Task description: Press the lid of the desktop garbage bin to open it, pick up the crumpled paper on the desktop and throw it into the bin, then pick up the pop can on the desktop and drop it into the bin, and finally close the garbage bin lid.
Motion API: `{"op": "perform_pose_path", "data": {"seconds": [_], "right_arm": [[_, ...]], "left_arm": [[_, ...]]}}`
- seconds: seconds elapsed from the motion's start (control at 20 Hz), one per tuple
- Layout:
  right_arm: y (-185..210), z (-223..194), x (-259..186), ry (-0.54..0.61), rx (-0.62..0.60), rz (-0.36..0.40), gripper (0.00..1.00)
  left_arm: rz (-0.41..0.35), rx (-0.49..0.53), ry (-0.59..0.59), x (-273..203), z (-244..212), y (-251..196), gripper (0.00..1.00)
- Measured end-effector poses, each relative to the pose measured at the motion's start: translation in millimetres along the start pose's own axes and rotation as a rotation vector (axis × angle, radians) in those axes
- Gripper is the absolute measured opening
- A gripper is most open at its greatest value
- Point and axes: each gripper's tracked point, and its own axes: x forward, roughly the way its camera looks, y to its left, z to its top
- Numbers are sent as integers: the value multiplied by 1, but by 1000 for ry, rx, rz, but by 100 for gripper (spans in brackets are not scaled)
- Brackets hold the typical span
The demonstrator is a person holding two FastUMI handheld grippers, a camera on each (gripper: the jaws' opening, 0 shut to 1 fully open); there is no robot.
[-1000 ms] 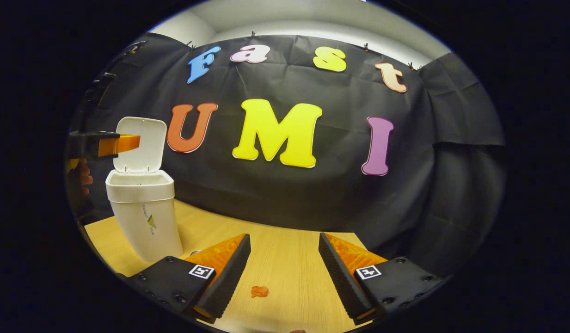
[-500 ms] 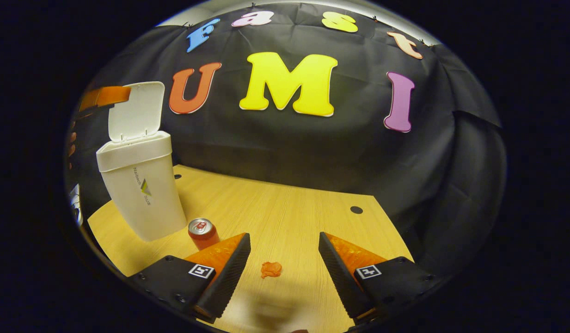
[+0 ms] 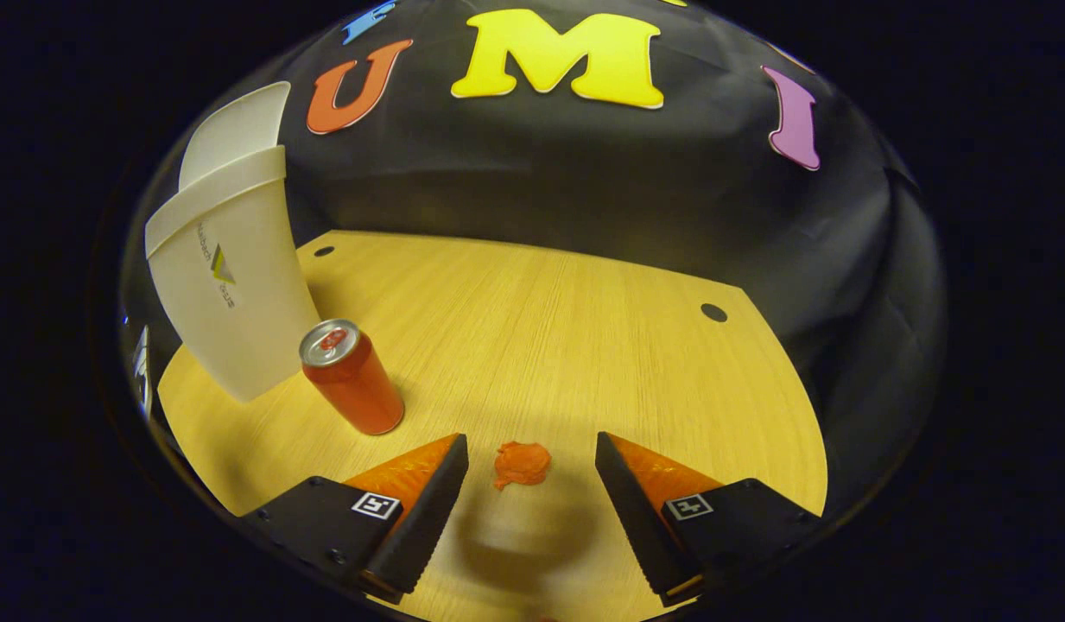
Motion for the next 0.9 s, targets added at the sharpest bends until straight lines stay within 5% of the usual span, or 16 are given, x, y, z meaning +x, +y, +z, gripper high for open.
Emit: {"op": "perform_pose_path", "data": {"seconds": [0.7,0.9], "right_arm": [[4,-39,55,204,80,39,95],[4,-44,55,222,104,44,70]], "left_arm": [[-20,-27,39,-5,-10,-4,97],[-19,-34,49,-6,-14,-3,97]]}}
